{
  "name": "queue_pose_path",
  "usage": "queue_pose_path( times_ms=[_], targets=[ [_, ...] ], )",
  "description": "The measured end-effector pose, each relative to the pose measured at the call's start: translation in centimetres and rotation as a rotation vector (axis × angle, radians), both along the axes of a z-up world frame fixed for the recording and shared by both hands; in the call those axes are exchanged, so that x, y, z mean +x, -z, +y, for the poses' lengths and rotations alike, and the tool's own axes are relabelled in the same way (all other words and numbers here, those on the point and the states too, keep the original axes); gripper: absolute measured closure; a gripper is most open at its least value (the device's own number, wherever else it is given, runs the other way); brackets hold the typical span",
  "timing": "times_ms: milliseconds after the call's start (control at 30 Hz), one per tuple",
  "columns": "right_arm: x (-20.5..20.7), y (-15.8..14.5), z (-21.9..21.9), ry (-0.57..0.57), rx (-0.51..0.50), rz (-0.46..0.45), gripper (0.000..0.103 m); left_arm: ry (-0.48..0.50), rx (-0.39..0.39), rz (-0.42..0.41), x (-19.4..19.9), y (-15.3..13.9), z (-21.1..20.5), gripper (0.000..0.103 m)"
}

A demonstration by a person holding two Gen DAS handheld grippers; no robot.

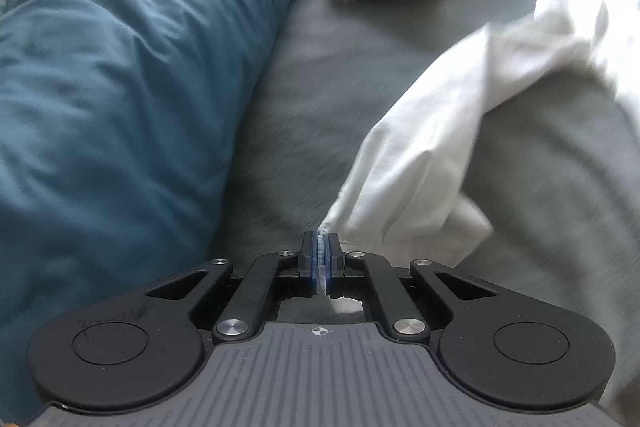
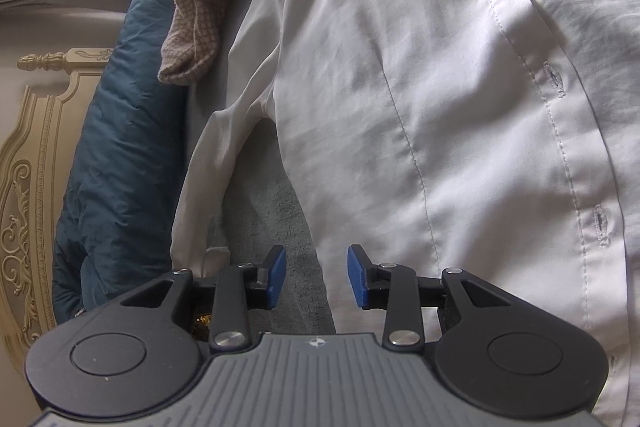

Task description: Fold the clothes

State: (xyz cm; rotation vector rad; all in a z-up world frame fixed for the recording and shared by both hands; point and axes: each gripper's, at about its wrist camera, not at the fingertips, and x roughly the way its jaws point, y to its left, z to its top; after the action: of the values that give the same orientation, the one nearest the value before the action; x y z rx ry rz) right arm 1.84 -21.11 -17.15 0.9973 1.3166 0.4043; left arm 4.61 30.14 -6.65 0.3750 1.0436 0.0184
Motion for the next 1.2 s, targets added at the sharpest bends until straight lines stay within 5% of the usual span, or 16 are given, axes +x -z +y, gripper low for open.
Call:
queue_pose_path(
  times_ms=[300,400,567,800,1000,1200],
  targets=[
    [0.0,0.3,-0.1,0.002,-0.006,0.017,0.066,-0.141,0.066,-0.039,1.9,0.2,0.9,0.093],
    [0.0,0.4,-0.1,0.003,-0.009,0.022,0.065,-0.187,0.088,-0.051,2.6,0.3,1.3,0.079],
    [0.0,0.6,-0.1,0.003,-0.012,0.031,0.064,-0.266,0.125,-0.073,3.7,0.4,1.8,0.074],
    [0.1,0.5,-0.1,0.001,-0.005,0.019,0.063,-0.305,0.055,-0.252,1.9,-2.5,1.2,0.068],
    [-0.1,-1.5,-2.3,0.068,0.008,-0.057,0.063,-0.151,-0.114,-0.373,-1.6,-5.8,-3.2,0.062],
    [-2.2,-4.5,-6.1,0.124,-0.012,-0.190,0.063,0.065,-0.268,-0.303,-3.8,-5.8,-9.1,0.060]
  ],
)
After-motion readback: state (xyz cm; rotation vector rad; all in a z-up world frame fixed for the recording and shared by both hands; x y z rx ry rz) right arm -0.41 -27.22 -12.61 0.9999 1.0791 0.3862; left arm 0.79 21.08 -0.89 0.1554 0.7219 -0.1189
